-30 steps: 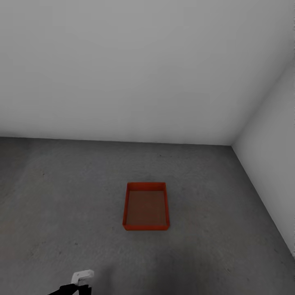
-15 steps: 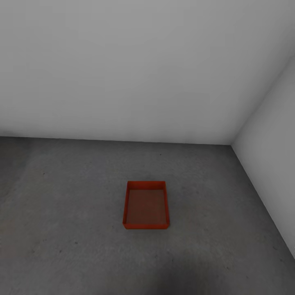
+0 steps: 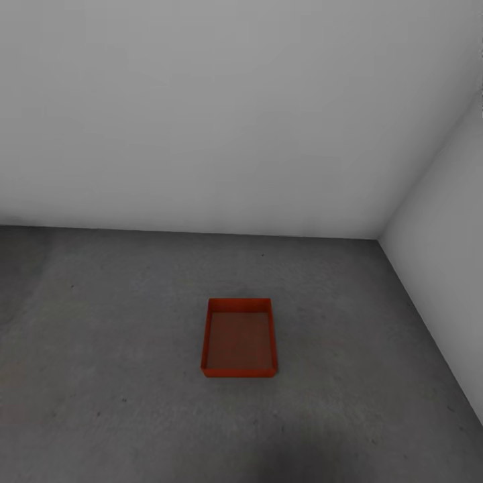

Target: Move the two storage containers from the living room to the garage. In the garage, place one container on the floor and stack the other container on top of it (either order is fine).

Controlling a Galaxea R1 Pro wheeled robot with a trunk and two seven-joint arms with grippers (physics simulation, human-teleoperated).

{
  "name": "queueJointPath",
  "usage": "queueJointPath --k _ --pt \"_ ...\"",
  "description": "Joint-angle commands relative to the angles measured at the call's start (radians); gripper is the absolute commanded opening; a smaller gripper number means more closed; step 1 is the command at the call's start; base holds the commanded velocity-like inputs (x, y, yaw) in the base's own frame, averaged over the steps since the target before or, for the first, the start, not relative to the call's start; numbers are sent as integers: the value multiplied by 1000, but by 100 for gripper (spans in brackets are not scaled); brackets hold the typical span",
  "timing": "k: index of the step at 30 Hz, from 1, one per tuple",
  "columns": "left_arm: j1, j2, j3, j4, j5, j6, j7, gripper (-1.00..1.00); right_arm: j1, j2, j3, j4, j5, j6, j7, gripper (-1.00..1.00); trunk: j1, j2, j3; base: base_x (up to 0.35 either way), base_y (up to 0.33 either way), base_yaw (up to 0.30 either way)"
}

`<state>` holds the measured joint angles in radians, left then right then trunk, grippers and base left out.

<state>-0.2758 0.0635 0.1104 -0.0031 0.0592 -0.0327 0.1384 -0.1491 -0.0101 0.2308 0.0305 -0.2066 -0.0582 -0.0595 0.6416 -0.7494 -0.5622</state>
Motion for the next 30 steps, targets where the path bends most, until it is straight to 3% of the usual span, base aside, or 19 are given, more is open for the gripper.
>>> queueJointPath --k 1,30 --pt "0 -1 5 1 8 -8 0 100 -1 1 8 3 -10 -6 0 100 0 -1 1 0 0 0" --pt "0 -1 3 -11 5 -15 -2 100 -1 1 10 3 -8 -7 17 100 0 -1 46 0 0 0"
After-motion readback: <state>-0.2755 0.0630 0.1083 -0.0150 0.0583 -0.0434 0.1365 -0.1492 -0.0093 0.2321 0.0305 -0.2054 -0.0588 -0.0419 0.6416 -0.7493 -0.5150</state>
